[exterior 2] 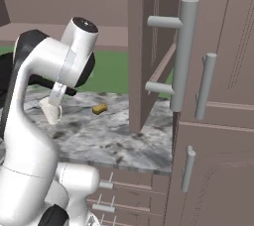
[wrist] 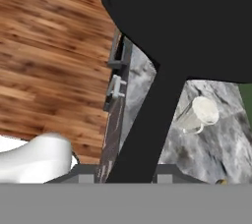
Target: Pick the pan from the cabinet and place it on the stove. Then turn on the stove burner for the pan.
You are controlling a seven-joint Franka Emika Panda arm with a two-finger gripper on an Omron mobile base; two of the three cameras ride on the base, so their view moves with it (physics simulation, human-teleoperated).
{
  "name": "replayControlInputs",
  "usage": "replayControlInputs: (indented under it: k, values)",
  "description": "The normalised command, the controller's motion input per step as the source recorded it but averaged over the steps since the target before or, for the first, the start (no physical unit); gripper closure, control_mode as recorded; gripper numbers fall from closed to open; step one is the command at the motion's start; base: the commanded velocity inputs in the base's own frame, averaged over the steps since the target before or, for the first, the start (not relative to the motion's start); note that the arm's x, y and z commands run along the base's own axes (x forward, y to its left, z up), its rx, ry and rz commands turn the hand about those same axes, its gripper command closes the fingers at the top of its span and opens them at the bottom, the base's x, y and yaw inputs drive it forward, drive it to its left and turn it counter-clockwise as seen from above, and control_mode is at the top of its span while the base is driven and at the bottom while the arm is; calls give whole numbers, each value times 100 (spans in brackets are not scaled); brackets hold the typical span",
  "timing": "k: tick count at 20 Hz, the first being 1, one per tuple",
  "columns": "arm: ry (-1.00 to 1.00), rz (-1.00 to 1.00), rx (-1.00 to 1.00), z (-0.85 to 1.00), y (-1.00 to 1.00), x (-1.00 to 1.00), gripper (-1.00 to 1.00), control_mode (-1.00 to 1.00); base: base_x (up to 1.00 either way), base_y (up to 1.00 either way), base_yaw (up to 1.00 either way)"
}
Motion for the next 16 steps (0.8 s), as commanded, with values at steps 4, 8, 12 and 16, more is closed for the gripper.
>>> replayControlInputs:
  k: [4, 8, 12, 16]
  values:
    - [0, 0, 0, -18, 0, -70, 100, -100, 0, 0, 0]
    - [0, 0, 0, -21, 0, -63, 100, -100, 0, 0, 0]
    - [0, 0, 0, -14, 0, -47, 100, -100, 0, 0, 0]
    - [0, 0, 0, 0, 0, -13, 100, -100, 0, 0, 0]
